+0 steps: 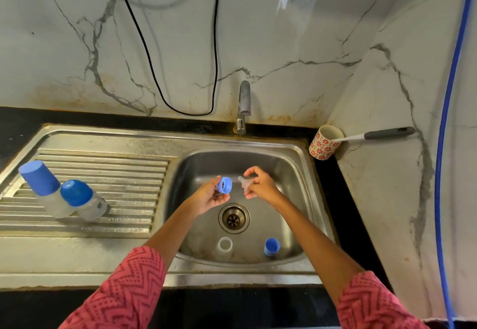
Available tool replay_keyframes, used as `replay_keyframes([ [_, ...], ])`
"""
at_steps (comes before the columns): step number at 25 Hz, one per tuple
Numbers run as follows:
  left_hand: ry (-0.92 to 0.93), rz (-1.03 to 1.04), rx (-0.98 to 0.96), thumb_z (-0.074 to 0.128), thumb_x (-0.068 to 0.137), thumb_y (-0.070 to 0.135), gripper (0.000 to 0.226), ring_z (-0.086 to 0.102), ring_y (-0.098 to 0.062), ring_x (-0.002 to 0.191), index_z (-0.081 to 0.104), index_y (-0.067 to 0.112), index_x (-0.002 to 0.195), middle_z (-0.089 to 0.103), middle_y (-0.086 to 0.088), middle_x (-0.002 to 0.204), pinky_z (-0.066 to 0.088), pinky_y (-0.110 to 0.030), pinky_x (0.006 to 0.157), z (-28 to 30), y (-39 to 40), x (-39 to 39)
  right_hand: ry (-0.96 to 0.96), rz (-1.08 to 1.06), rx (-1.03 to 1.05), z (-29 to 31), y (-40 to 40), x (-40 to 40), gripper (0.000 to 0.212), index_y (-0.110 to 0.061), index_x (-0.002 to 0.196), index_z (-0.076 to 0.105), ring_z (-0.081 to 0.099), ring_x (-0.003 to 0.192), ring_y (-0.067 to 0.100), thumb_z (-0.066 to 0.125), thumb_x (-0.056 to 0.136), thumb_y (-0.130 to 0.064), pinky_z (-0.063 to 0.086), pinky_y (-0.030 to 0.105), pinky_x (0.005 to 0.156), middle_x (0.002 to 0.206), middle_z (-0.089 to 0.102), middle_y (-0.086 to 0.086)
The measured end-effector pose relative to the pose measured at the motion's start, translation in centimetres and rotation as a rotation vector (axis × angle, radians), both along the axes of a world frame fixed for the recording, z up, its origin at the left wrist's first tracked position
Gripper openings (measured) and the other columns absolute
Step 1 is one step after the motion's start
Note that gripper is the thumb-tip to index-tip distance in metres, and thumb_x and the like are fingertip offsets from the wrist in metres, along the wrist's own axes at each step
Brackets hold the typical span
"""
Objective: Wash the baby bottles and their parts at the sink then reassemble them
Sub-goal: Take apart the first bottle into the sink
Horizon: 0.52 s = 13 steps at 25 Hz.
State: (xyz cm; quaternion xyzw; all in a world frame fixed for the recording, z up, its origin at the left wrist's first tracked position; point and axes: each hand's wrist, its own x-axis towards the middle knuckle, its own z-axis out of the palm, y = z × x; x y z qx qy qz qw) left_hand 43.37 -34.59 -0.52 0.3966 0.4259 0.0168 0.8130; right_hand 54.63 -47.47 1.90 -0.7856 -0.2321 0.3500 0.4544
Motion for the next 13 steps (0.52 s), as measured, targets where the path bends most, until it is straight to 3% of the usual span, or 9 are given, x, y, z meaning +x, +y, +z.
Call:
replay_keyframes([
  [3,0.121,-0.182,0.250,0.057,0.093,0.022,0.023,0.056,-0.015,0.077,0.056,0.005,0.108,0.055,-0.009,0.096,0.055,-0.021,0.064,-2.4,-0.6,-1.0,0.032,0.035,-0.083,-1.9,-1.1,-0.1,0.026,-0.014,0.080,0.051,0.057,0.061,0.013,0.057,0.081,0.012,0.052,0.021,0.055,0.068,0.056,0.006],
  [5,0.231,-0.321,0.395,0.063,0.088,0.008,0.005,0.056,-0.011,0.071,0.059,0.006,0.087,0.057,-0.006,0.081,0.052,-0.017,0.057,-4.5,-1.0,-2.1,-0.020,0.092,-0.205,-3.4,-1.9,-0.4,0.026,-0.016,0.076,0.052,0.052,0.056,0.010,0.059,0.080,0.009,0.048,0.018,0.052,0.064,0.052,0.000],
  [8,0.406,-0.547,0.601,0.066,0.079,-0.006,0.033,0.052,0.005,0.048,0.048,0.011,0.056,0.055,0.010,0.049,0.043,-0.023,0.062,-7.7,-1.2,-3.0,-0.153,0.246,-0.350,-6.9,-3.0,-0.6,0.016,-0.011,0.081,0.061,0.051,0.063,0.013,0.063,0.077,0.005,0.043,0.016,0.052,0.067,0.050,-0.004],
  [9,0.471,-0.609,0.657,0.066,0.078,-0.006,0.030,0.049,0.009,0.044,0.052,0.012,0.058,0.058,0.011,0.054,0.043,-0.021,0.062,-8.5,-1.2,-3.2,-0.201,0.328,-0.410,-8.0,-3.3,-0.7,0.013,-0.012,0.077,0.061,0.053,0.069,0.017,0.064,0.078,0.000,0.044,0.020,0.058,0.069,0.053,-0.004],
  [10,0.529,-0.648,0.713,0.065,0.079,-0.004,0.017,0.054,0.010,0.054,0.061,0.010,0.070,0.065,0.006,0.071,0.045,-0.018,0.064,-9.3,-1.3,-3.3,-0.256,0.418,-0.500,-9.2,-3.5,-0.8,0.018,-0.017,0.070,0.057,0.055,0.076,0.022,0.062,0.080,-0.003,0.045,0.023,0.065,0.074,0.057,0.000],
  [11,0.590,-0.678,0.768,0.063,0.082,-0.002,0.013,0.061,0.004,0.074,0.067,0.007,0.090,0.068,-0.003,0.094,0.046,-0.016,0.072,-10.1,-1.2,-3.3,-0.323,0.505,-0.595,-10.3,-3.6,-1.1,0.023,-0.020,0.066,0.053,0.057,0.082,0.026,0.058,0.082,-0.006,0.046,0.027,0.071,0.082,0.062,0.006],
  [13,0.711,-0.733,0.797,0.059,0.086,0.001,0.031,0.060,-0.019,0.108,0.062,0.003,0.117,0.061,-0.012,0.121,0.045,-0.021,0.085,-11.5,-1.3,-3.1,-0.433,0.610,-0.708,-12.2,-4.0,-1.5,0.015,-0.019,0.075,0.056,0.059,0.094,0.030,0.052,0.086,-0.009,0.046,0.031,0.079,0.099,0.064,0.013],
])
